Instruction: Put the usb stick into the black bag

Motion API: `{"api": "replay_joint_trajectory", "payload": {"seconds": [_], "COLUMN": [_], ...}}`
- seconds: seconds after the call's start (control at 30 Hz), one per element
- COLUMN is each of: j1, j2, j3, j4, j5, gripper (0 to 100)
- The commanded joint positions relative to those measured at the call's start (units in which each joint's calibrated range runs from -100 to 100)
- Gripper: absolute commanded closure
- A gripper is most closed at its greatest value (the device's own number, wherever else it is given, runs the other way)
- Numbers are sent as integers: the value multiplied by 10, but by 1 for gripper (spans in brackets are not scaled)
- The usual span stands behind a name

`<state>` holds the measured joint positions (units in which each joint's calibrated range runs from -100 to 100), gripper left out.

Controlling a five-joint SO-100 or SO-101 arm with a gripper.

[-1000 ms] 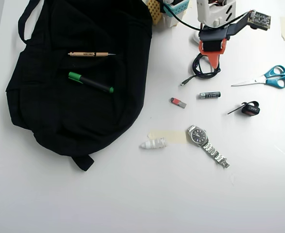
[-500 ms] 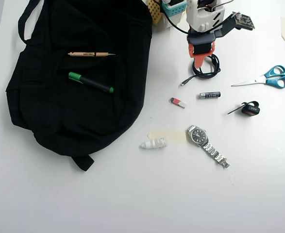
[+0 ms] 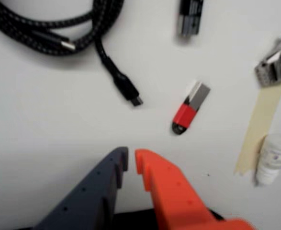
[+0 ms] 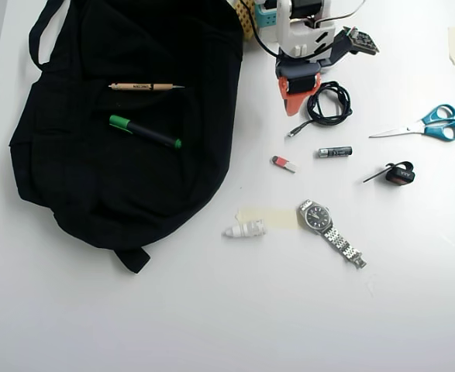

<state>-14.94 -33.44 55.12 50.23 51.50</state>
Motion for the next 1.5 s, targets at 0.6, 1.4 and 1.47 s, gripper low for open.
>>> {"api": "replay_joint_trajectory", "payload": {"seconds": [0.6, 1.4, 1.47], "j1": [12, -11, -11], "j2": [359, 427, 428], "j3": [-316, -396, -396], "j4": [2, 67, 67], "j5": [-14, -159, -173], "gripper": [98, 86, 84]}}
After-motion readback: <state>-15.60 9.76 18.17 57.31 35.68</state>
